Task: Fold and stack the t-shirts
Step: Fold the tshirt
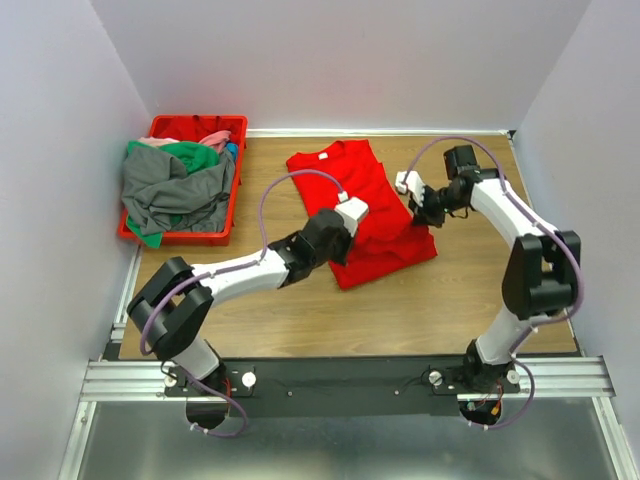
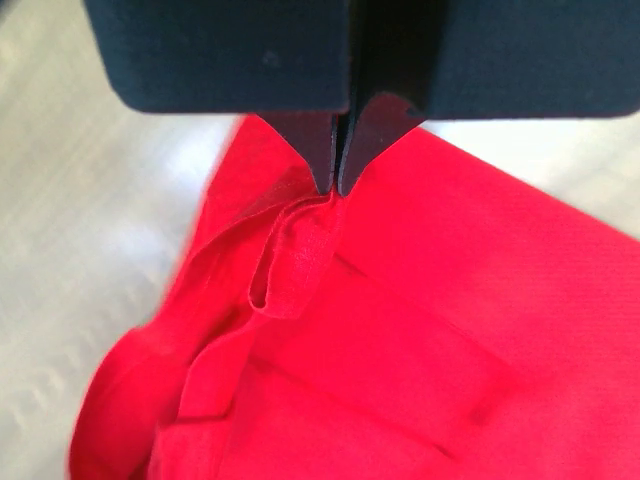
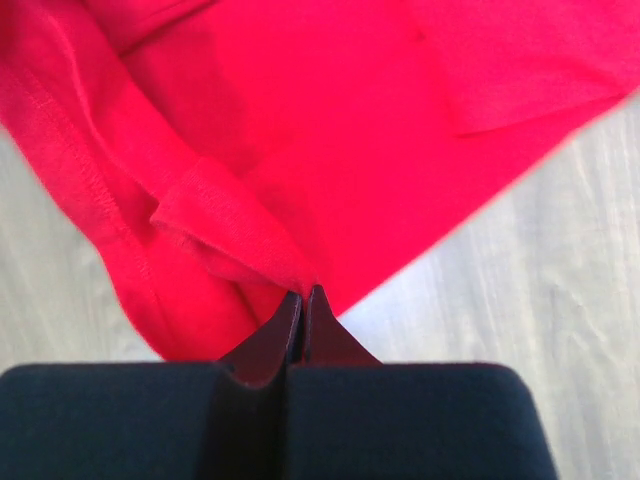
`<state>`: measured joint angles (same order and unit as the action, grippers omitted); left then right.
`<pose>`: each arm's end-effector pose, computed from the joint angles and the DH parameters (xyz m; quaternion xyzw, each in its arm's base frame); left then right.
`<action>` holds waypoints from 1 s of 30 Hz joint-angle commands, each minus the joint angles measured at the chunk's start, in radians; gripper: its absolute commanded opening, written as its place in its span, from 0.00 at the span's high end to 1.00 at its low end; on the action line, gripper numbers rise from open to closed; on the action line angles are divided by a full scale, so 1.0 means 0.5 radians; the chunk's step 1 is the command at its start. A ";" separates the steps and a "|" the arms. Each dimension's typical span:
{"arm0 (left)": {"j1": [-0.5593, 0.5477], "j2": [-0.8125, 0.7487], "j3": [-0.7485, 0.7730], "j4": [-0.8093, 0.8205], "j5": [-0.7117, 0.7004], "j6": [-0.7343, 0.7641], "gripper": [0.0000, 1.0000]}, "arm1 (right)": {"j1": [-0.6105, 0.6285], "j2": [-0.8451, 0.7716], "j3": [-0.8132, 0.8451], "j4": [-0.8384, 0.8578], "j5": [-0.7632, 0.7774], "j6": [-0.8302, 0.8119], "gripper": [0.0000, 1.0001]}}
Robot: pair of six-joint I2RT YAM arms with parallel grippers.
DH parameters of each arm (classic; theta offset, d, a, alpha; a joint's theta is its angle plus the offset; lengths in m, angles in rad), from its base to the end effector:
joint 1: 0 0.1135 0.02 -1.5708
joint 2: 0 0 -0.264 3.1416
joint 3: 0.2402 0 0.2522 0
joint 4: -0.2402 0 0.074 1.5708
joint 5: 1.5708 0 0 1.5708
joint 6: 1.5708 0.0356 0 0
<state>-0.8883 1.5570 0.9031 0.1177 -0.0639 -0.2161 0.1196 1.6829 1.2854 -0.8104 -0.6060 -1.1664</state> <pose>0.2171 -0.2635 0.2201 0.2716 0.8253 -0.2356 0.4354 0.3305 0.0601 0.2398 -0.6060 0.7190 0.1681 0.2959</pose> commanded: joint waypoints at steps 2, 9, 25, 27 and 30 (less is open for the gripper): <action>0.218 0.150 0.200 -0.005 0.198 0.165 1.00 | 0.068 0.380 0.423 0.121 0.117 0.396 0.99; 0.469 0.395 0.445 -0.060 0.333 0.300 1.00 | 0.117 0.855 1.003 0.127 0.178 0.642 1.00; 0.718 0.568 0.624 -0.137 0.496 0.386 1.00 | 0.206 1.303 1.617 0.139 0.325 0.940 1.00; 0.727 0.574 0.617 -0.143 0.496 0.386 1.00 | 0.212 1.316 1.626 0.136 0.325 0.943 0.99; 0.736 0.583 0.624 -0.143 0.493 0.386 1.00 | 0.224 1.343 1.645 0.142 0.347 0.961 1.00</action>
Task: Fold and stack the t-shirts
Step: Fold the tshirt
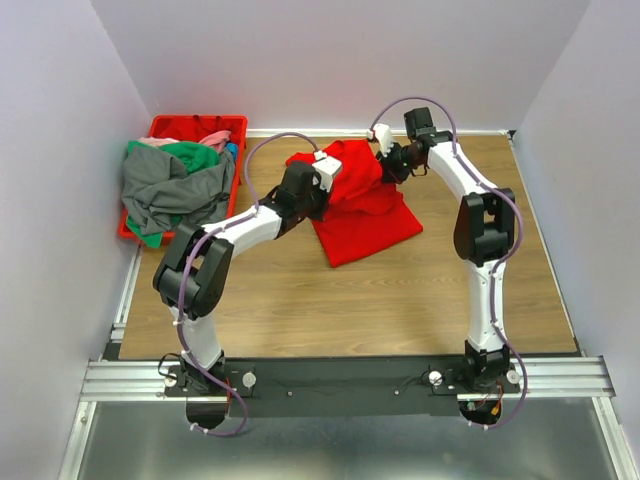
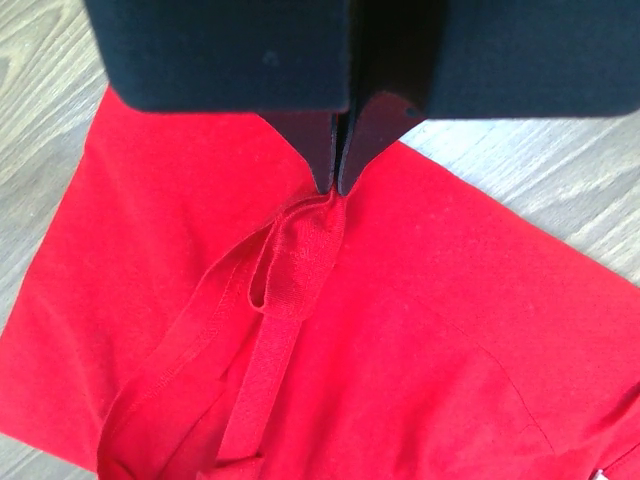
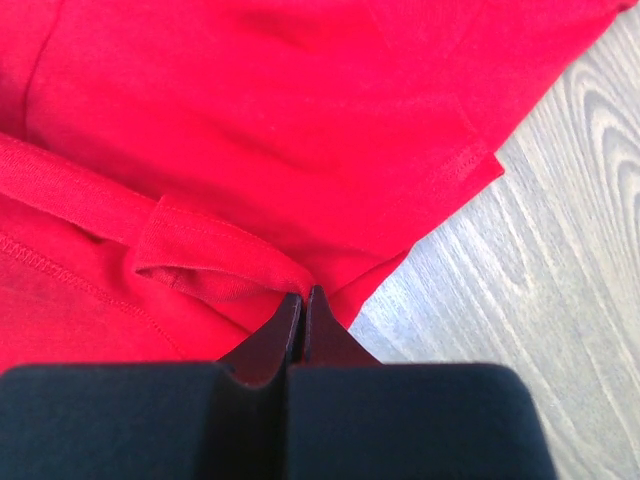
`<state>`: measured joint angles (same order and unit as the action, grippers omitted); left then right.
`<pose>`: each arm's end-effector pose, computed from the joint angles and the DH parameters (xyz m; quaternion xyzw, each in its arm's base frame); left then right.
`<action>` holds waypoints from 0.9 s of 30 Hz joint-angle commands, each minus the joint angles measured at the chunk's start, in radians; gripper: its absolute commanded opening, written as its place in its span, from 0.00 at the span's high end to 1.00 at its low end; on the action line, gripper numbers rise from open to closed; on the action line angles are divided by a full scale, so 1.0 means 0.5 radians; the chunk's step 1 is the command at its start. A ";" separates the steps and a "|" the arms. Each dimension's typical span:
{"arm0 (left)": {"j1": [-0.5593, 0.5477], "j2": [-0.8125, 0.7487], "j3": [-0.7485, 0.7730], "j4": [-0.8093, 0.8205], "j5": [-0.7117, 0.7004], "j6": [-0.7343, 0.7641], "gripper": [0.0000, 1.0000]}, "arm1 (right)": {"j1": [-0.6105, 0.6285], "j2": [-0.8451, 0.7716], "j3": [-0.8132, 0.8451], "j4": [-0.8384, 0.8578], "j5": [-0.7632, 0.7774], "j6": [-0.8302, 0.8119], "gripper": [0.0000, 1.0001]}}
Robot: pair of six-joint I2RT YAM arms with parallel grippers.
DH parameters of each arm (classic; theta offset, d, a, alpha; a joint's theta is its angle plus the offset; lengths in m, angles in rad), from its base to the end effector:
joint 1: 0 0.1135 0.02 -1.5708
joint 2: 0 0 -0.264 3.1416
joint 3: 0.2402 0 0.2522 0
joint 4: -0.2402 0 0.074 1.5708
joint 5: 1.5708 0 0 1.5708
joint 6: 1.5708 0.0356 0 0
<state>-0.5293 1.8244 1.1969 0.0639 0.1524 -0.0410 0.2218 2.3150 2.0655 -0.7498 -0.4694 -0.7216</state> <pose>0.3529 -0.2127 0.2155 0.2468 0.8385 -0.1993 0.4430 0.4922 0.1275 0.2164 -0.4824 0.8015 0.1484 0.3208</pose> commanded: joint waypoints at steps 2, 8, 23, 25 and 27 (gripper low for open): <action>0.025 0.063 0.051 -0.039 0.066 0.033 1.00 | 0.032 0.095 0.103 0.027 0.098 0.087 0.99; 0.043 0.140 0.143 -0.094 0.018 0.018 0.86 | 0.053 0.181 0.244 0.082 0.263 0.298 0.83; 0.172 -0.525 0.077 -0.171 -0.100 0.030 0.31 | -0.091 -0.653 -0.682 0.414 0.132 0.728 0.28; 0.160 -0.608 -0.159 -0.165 -0.008 -0.077 0.33 | -0.127 -0.636 -0.759 0.404 0.074 0.777 0.36; 0.154 -0.615 -0.239 -0.137 0.054 -0.129 0.34 | -0.131 -0.596 -0.750 0.386 0.037 0.802 0.39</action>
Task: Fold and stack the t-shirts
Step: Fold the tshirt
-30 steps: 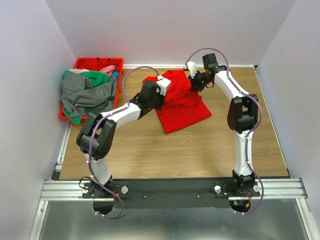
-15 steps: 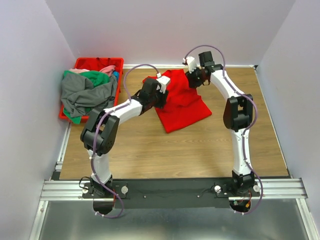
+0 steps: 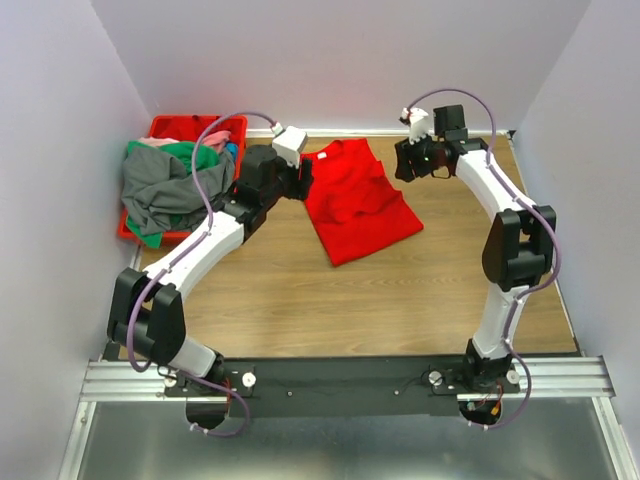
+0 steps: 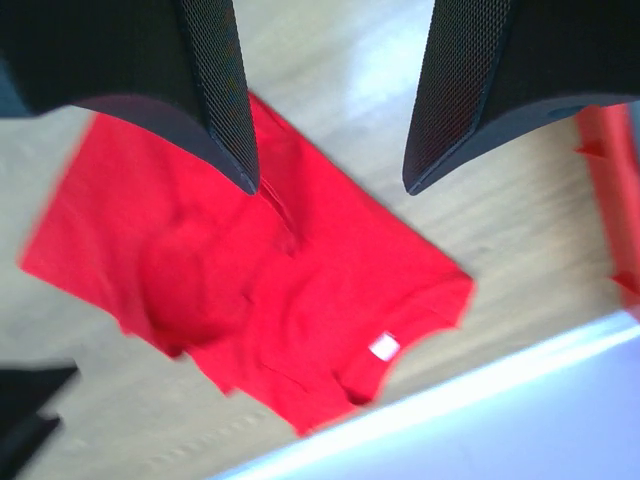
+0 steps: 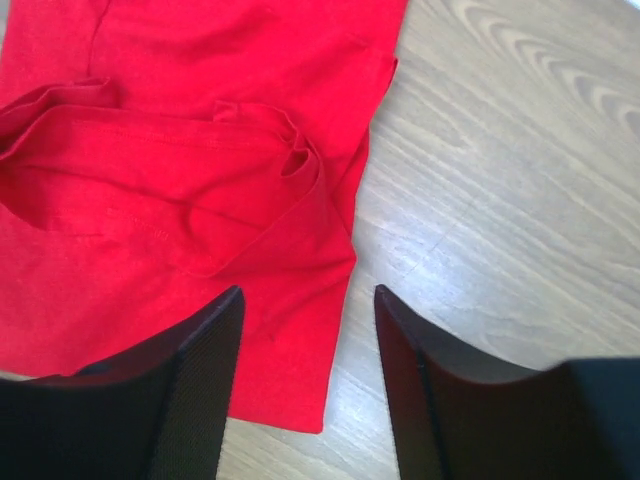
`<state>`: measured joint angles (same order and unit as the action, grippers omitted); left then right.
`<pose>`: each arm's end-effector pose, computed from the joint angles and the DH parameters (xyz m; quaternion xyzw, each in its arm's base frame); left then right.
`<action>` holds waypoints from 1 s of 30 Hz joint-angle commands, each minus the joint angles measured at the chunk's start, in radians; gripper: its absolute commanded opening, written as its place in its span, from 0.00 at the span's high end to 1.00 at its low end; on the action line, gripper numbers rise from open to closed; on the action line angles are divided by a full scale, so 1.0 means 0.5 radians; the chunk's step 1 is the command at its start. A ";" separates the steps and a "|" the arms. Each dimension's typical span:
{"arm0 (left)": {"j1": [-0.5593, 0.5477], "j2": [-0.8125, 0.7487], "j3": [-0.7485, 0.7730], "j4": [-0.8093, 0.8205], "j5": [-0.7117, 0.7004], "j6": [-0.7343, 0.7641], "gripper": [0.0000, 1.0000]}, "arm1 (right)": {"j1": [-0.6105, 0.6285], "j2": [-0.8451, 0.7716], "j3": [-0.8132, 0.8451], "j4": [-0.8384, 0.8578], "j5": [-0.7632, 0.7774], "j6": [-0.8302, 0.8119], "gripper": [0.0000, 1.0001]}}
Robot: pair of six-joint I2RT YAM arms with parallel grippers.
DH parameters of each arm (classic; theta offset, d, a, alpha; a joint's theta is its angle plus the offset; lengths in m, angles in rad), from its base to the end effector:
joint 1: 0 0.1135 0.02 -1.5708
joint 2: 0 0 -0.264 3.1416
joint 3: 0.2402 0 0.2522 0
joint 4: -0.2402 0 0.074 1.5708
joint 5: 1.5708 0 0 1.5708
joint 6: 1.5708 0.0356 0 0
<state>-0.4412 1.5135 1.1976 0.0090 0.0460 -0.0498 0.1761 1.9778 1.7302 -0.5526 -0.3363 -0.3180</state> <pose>0.3256 -0.1556 0.3249 0.1702 0.7886 -0.1615 0.5683 0.4426 0.0907 0.2769 -0.2844 0.8705 0.1284 0.3806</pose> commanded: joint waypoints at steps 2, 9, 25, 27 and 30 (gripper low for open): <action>-0.020 0.022 -0.287 0.040 0.298 -0.164 0.35 | -0.033 0.143 -0.031 -0.027 -0.278 0.050 0.41; -0.023 0.332 -0.141 -0.015 0.304 -0.088 0.37 | -0.036 0.487 0.356 -0.211 -0.275 -0.100 0.40; -0.026 0.786 0.274 -0.211 0.298 -0.036 0.37 | -0.036 0.680 0.559 -0.269 -0.432 -0.088 0.50; -0.026 0.786 0.268 -0.223 0.328 -0.026 0.37 | -0.033 0.686 0.565 -0.275 -0.444 -0.088 0.50; -0.029 0.793 0.274 -0.245 0.359 -0.011 0.37 | -0.036 0.695 0.586 -0.285 -0.460 -0.085 0.50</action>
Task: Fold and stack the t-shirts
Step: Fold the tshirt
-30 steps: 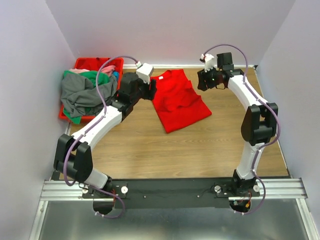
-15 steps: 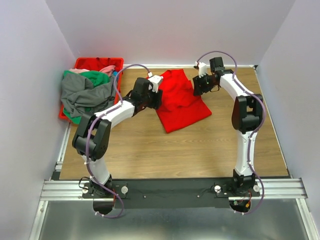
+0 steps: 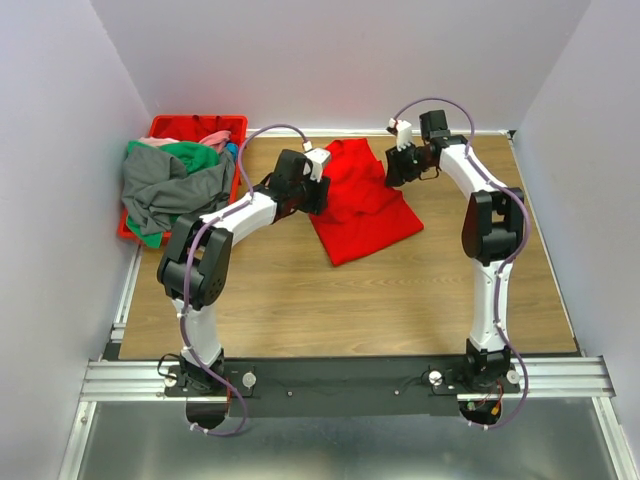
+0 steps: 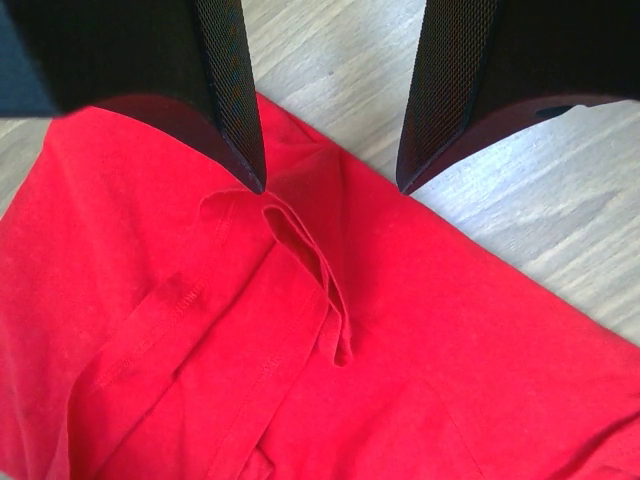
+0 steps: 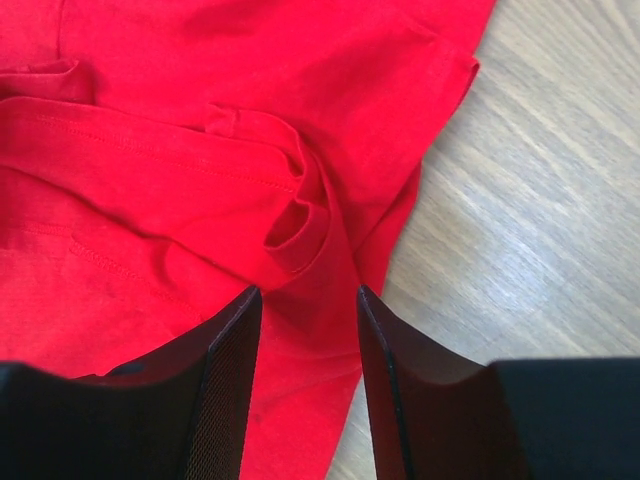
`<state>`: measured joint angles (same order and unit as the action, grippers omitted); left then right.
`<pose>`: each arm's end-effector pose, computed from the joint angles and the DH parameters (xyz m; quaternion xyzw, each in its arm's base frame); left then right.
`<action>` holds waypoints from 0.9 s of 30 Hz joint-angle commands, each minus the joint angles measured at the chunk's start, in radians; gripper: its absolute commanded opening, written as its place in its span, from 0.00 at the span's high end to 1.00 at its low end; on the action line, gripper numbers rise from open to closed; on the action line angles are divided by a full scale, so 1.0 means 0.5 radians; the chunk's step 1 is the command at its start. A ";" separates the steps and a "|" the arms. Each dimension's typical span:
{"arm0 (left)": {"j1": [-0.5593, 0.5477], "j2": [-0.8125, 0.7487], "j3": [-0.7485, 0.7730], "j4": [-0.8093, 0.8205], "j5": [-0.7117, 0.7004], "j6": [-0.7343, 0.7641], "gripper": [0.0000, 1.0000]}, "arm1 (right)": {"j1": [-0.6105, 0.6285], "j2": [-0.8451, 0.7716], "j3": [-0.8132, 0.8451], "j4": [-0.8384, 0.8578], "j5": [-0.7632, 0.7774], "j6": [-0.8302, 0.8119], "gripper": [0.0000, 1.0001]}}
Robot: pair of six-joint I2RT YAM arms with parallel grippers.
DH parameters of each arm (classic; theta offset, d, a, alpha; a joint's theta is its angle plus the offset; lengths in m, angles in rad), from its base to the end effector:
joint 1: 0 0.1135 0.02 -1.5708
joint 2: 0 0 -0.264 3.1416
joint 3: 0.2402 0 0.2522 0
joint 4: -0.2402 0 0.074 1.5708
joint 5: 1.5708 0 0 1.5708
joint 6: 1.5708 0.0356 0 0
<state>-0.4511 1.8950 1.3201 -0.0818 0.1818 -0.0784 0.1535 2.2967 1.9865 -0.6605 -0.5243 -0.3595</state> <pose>0.3830 -0.1927 0.2143 0.2049 0.8708 -0.1936 0.4029 0.4973 0.0950 0.2068 -0.3082 0.8731 0.2169 0.3094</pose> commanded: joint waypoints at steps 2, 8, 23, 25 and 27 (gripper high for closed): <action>-0.009 0.057 0.056 -0.082 0.087 0.046 0.37 | 0.012 0.070 0.086 -0.072 -0.093 0.004 0.51; -0.009 0.149 0.118 -0.094 0.124 0.043 0.38 | 0.009 0.088 0.110 -0.090 -0.105 0.013 0.54; -0.006 0.281 0.262 -0.097 0.275 0.016 0.89 | 0.012 0.183 0.227 -0.130 -0.117 0.038 0.76; -0.003 0.275 0.256 -0.094 0.262 0.013 1.00 | 0.012 0.196 0.239 -0.130 -0.117 0.044 0.82; 0.006 0.266 0.247 -0.091 0.247 0.000 1.00 | 0.009 0.205 0.264 -0.133 -0.108 0.056 0.89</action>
<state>-0.4519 2.0220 1.4292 -0.1230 0.2832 -0.0742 0.1535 2.3707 2.0720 -0.7052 -0.5598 -0.3408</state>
